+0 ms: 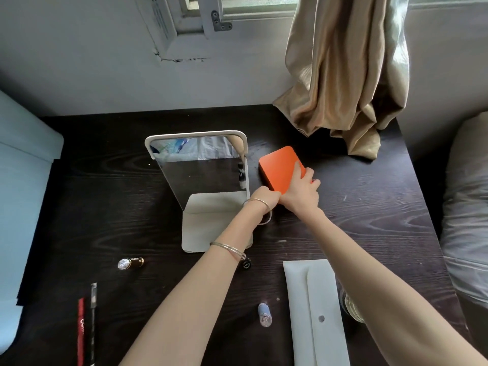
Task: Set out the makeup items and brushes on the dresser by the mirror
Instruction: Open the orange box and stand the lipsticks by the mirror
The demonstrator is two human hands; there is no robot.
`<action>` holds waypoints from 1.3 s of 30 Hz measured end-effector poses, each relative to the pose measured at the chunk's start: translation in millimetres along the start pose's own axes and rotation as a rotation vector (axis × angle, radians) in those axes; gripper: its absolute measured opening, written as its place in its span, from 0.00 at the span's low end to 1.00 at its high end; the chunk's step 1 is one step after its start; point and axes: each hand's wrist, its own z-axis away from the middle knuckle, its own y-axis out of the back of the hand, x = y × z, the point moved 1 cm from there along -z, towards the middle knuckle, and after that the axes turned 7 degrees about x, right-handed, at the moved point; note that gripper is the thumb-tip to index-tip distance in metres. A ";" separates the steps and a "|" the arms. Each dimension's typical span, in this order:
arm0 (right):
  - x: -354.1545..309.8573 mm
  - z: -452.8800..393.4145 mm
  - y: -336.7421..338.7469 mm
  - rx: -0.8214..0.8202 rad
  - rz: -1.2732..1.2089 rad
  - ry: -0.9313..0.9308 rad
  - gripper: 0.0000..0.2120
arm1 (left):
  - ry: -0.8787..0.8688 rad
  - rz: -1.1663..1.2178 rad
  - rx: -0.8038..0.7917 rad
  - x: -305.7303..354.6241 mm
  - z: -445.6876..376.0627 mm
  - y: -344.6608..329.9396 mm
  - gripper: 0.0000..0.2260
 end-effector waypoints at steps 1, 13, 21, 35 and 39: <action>4.6 -2.0 3.7 -0.004 -0.006 0.060 0.52 | -0.005 -0.016 -0.034 -2.5 5.5 2.1 0.17; -0.4 -20.9 7.8 -0.267 0.017 0.449 0.45 | -0.035 -0.383 -0.037 -73.5 5.7 49.8 0.10; -16.2 -14.0 -3.1 -0.198 -0.886 -0.037 0.36 | 0.215 -0.515 0.302 -121.0 5.8 113.7 0.15; -72.6 2.3 -16.8 -0.446 -1.493 -0.366 0.17 | 0.120 0.884 0.232 -113.2 -18.9 161.0 0.27; -85.8 10.6 -20.2 -0.404 -1.494 -0.449 0.16 | 0.134 0.897 0.229 -112.0 -23.5 162.7 0.26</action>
